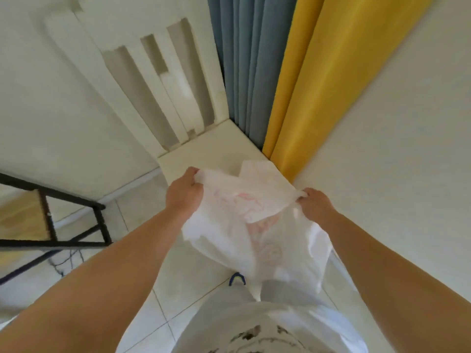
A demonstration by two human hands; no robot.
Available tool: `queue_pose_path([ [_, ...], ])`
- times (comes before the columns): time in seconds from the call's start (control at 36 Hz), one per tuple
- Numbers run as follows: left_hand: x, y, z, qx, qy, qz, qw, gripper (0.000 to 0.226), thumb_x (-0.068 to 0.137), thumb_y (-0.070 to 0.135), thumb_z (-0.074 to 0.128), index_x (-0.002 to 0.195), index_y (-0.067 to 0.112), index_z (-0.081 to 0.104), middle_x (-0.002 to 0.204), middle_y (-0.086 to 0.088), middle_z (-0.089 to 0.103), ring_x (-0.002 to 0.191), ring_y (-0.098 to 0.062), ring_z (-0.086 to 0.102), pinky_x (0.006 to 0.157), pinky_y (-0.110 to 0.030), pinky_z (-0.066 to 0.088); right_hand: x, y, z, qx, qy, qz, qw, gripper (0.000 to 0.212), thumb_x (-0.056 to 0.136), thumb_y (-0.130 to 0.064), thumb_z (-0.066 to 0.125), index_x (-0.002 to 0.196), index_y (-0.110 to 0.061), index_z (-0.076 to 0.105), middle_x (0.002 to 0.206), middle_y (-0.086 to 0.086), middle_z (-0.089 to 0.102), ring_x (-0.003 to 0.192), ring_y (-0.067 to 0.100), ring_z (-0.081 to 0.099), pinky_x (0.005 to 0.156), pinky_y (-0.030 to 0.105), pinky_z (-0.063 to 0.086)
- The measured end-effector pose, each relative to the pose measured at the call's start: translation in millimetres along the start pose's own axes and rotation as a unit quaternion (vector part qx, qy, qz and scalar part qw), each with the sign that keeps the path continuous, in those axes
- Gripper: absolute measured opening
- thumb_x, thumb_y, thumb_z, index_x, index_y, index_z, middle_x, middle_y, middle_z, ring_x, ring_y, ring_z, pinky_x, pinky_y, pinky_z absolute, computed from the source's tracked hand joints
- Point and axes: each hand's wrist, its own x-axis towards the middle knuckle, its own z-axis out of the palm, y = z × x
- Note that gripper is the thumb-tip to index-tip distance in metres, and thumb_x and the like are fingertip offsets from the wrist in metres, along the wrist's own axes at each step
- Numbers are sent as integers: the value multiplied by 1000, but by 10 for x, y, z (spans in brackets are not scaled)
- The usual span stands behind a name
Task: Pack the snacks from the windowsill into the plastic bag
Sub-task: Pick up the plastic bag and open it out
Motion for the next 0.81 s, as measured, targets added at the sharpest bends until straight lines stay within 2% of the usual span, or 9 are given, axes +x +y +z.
queue_pose_path([
  [0.14, -157, 258, 98, 41, -44, 66, 996, 28, 96, 25, 43, 121, 16, 48, 79, -8, 59, 82, -34, 59, 60, -33, 36, -234, 540, 26, 268, 62, 101, 956, 27, 89, -2, 42, 108, 0, 62, 99, 18, 63, 84, 28, 56, 73, 34, 44],
  [0.25, -288, 544, 316, 64, -65, 28, 995, 32, 95, 31, 45, 121, 13, 50, 103, -14, 65, 96, -35, 59, 69, -34, 42, -475, 913, 11, 357, 82, 113, 924, 25, 88, -8, 53, 112, -6, 59, 88, 12, 58, 67, 22, 53, 57, 27, 42],
  [0.31, -352, 674, 435, 82, -81, 20, 993, 32, 96, 25, 45, 124, 11, 52, 117, -14, 62, 107, -35, 57, 78, -35, 43, -665, 1128, -20, 284, 79, 92, 951, 31, 86, -22, 63, 116, -14, 56, 97, 10, 60, 77, 24, 57, 64, 27, 44],
  [0.36, -431, 824, 563, 78, -98, 14, 992, 33, 97, 19, 42, 126, 9, 53, 125, -15, 58, 113, -35, 53, 83, -34, 41, -882, 1379, -22, 52, 50, 63, 995, 42, 84, -41, 63, 121, -24, 52, 110, 5, 61, 99, 26, 58, 76, 28, 44],
  [0.42, -570, 1017, 721, 80, -111, 19, 990, 33, 97, 15, 38, 123, 4, 54, 127, -17, 56, 114, -36, 52, 85, -33, 39, -1081, 1627, 6, -102, 33, 46, 993, 42, 88, -43, 54, 125, -25, 51, 117, 2, 60, 110, 24, 56, 81, 28, 43],
  [0.58, -1374, 1513, 1274, 126, -116, 96, 981, 32, 95, 17, 41, 123, 7, 53, 123, -19, 54, 110, -38, 52, 87, -39, 44, -1624, 2468, 73, -2, 18, 120, 993, 39, 97, -35, 44, 128, -13, 51, 129, 9, 53, 117, 29, 52, 93, 34, 44],
  [0.67, -1898, 1655, 1564, 246, -144, 242, 927, 64, 82, 16, 58, 141, 21, 35, 135, -11, 38, 120, -32, 41, 93, -39, 42, -1904, 2906, 79, 143, 5, 135, 980, 34, 97, -29, 46, 125, -11, 52, 127, 13, 54, 109, 29, 56, 90, 34, 43],
  [0.72, -2338, 1728, 1779, 295, -167, 393, 855, 86, 75, 23, 65, 149, 24, 20, 144, -6, 28, 128, -28, 32, 101, -38, 36, -2117, 3204, 82, 244, 13, 132, 961, 16, 95, -26, 50, 106, -16, 56, 110, 12, 56, 75, 19, 57, 69, 30, 45],
  [0.81, -3063, 1828, 2153, 323, -220, 518, 761, 100, 76, 47, 64, 150, 29, -1, 153, 0, 13, 141, -23, 13, 116, -46, 10, -2516, 3583, 18, 336, 22, 133, 932, 31, 95, -25, 49, 124, -12, 51, 103, 10, 57, 65, 15, 48, 53, 24, 37],
])
